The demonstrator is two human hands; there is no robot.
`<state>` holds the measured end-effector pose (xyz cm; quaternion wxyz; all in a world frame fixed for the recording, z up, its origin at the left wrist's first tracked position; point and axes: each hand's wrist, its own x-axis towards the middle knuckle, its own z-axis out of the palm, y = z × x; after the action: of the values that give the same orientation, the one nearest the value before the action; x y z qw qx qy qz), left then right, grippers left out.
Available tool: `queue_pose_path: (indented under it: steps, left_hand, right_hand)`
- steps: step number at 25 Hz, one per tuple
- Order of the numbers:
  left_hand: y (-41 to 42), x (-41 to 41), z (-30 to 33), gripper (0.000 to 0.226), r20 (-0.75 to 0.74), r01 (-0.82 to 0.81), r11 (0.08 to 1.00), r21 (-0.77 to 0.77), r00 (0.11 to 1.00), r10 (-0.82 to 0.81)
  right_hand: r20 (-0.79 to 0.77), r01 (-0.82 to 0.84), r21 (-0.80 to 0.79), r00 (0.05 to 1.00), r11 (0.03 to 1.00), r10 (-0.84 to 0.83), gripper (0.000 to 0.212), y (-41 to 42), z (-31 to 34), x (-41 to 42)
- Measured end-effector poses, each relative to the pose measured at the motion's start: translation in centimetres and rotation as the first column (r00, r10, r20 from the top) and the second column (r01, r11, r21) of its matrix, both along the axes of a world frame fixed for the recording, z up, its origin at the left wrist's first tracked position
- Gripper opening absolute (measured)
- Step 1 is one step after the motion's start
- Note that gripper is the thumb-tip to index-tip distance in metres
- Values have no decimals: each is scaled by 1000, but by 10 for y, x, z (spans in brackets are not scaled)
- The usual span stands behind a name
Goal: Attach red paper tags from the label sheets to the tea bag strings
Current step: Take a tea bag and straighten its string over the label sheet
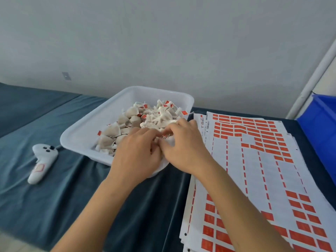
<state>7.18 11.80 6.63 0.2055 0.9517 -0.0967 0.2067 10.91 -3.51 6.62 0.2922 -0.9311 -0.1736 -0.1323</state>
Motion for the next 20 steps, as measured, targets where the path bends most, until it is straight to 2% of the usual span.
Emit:
queue_pose_path:
  steps: [2, 5, 8, 11, 14, 16, 20]
  left_hand:
    - [-3, 2, -1, 27, 75, -8, 999, 50, 997, 4]
    - [-28, -1, 2, 31, 269, 19, 999, 35, 963, -28]
    - [-71, -9, -1, 26, 376, 147, 987, 71, 912, -163]
    - [-112, -17, -17, 28, 298, 328, 943, 48, 897, -327]
    - [-146, -21, -41, 27, 122, 396, 918, 27, 910, -396]
    - [-166, -18, -55, 25, 17, 458, 889, -10, 889, -458]
    - [-192, -5, -74, 22, -74, 528, 847, -68, 844, -532]
  right_hand:
    - [26, -13, 57, 1000, 998, 11, 30, -8, 0, -6]
    - [64, -20, 116, 998, 993, 12, 22, -27, 12, -17]
    - [-29, -22, 155, 999, 988, 27, 18, -58, 21, -35]
    - [-185, 39, 57, 982, 998, -28, 28, -94, 17, -52]
    - [-310, 142, -159, 932, 977, -186, 34, -133, 5, -62]
    - [-382, 154, -283, 887, 947, -259, 31, -157, -4, -68]
    - [-469, 153, -258, 843, 954, -262, 20, -189, -18, -72]
